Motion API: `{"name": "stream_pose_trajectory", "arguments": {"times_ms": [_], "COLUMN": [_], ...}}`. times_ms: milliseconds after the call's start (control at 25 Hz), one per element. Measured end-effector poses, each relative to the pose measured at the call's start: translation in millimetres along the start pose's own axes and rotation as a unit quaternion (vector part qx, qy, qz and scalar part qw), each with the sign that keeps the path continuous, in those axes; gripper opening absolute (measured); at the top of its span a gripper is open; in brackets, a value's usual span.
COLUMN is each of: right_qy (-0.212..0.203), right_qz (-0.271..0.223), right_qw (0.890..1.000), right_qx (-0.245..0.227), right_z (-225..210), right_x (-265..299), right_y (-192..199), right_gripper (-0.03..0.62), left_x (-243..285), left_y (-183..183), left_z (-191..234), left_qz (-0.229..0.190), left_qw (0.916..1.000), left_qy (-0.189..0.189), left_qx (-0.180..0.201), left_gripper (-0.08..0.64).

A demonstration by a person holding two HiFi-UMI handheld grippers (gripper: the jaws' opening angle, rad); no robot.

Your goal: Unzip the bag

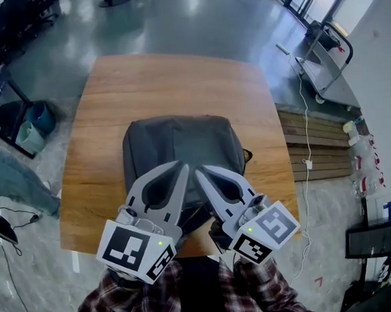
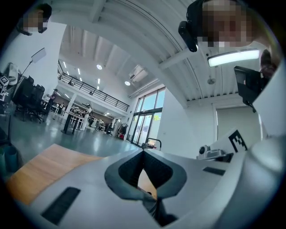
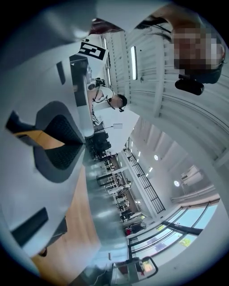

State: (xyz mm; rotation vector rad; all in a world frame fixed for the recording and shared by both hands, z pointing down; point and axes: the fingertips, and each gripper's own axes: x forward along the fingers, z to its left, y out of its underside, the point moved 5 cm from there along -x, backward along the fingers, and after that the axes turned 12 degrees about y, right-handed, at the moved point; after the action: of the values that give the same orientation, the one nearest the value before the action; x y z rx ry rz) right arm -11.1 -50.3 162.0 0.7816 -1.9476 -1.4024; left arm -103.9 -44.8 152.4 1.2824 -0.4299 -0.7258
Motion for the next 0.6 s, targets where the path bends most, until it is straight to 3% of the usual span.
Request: {"name": "stream_pose_trajectory", "arguments": {"times_ms": [600], "right_qy": [-0.011], "right_qz": [-0.004], "right_qw": [1.0], "right_qx": [0.006], "right_z": [-3.9], "right_x": [0.2], "right_y": [-8.2], "right_gripper": [0.009], "left_x": [5.8], "left_y": [-2.7], "left_z": [-5.1], "left_qz": [0.006], "left_qw": [1.0], "left_qy": [-0.005], "left_qx": [0.005], "left_gripper": [0.008]}}
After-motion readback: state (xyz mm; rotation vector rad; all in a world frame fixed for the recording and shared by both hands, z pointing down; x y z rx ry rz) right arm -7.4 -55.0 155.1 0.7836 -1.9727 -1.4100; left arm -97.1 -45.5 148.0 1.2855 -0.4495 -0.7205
